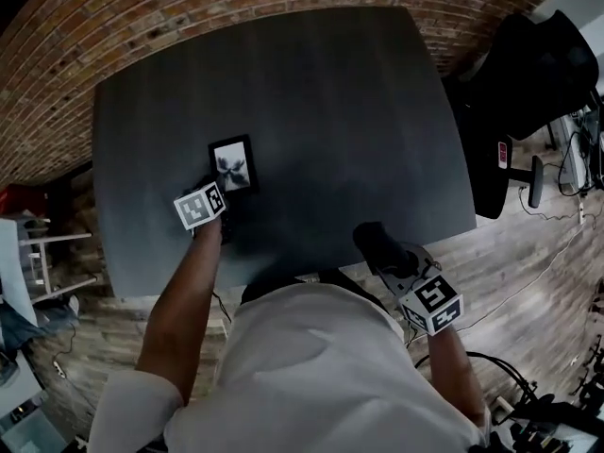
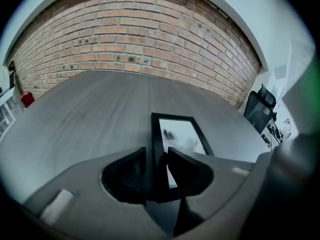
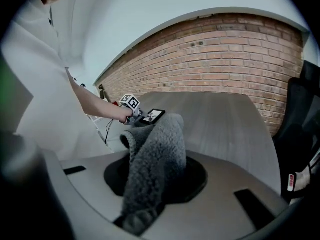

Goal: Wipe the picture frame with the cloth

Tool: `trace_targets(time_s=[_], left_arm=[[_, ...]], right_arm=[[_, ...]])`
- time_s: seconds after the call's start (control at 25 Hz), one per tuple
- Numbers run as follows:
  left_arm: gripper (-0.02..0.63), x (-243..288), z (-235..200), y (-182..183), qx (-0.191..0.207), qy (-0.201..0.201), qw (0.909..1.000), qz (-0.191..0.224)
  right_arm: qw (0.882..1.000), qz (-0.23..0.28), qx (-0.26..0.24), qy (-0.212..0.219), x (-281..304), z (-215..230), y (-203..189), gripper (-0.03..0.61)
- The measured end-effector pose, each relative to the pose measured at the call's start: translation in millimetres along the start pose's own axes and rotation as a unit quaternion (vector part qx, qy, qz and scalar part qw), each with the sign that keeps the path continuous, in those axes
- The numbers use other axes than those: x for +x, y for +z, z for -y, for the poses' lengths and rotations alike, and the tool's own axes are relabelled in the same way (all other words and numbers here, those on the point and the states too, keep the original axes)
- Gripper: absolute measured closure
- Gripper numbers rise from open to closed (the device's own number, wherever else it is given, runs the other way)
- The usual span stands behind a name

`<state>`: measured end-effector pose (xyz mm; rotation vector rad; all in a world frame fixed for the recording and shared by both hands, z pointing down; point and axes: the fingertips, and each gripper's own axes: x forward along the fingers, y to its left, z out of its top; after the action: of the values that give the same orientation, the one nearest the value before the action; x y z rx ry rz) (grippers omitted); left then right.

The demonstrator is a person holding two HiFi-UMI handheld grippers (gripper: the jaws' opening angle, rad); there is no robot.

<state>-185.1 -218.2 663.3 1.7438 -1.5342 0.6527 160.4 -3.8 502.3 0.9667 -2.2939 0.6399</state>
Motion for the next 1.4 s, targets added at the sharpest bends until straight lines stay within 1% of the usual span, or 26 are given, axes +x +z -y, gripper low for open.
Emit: trace_targets(time_s=[0.08,0.16,0.2,0.32,0.44,0.52,0.64,0.76,0.88,1.08,1.24,1.4], left_arm=[[0.484,3,2,1,-0.01,0.004,0.9999,0.011],[0.512,4,5,0,-0.021,0.005,0.9995,0.024],[0.513,4,6,-1,-0.027,0.006,0.9992,0.028],[0.532,1,8,-5,-0.05,0.009,0.9986,0.016],[0.537,-7,14,-12,-0.069,0.016,0.9975,0.007],[0.537,-16,22,-16,-0.071,0.012,0.9974,0.007],[0.537,-31,40,-15,-0.062,-0.008,0.998,0.011],[0.538,-47,63,-14,-0.04,-0.037,0.9984,0.012],[0.538,-67,92,-12,-0.006,-0.069,0.9975,0.013],[0.538,-107,137,-5,0.052,-0.127,0.9904,0.015],[0.538,-133,159,0,0.105,-0.162,0.9812,0.009],[0.538,-148,170,1,0.161,-0.185,0.9695,0.004]], right_arm=[[1.0,-0.006,-0.01,0.016,2,13,2,0.497],[0.999,-0.01,-0.02,0.031,4,24,3,0.497],[0.999,-0.012,-0.024,0.04,5,29,4,0.497],[0.997,-0.019,-0.041,0.063,11,43,8,0.497],[0.995,-0.017,-0.06,0.083,19,52,16,0.497],[0.993,-0.013,-0.07,0.094,26,55,25,0.497],[0.991,-0.004,-0.082,0.109,40,56,40,0.497],[0.988,0.005,-0.095,0.124,54,52,54,0.497],[0.984,0.018,-0.117,0.136,66,43,72,0.497],[0.972,0.037,-0.171,0.154,85,5,116,0.497],[0.958,0.02,-0.233,0.165,105,-34,140,0.497],[0.934,-0.022,-0.316,0.167,126,-71,140,0.497]])
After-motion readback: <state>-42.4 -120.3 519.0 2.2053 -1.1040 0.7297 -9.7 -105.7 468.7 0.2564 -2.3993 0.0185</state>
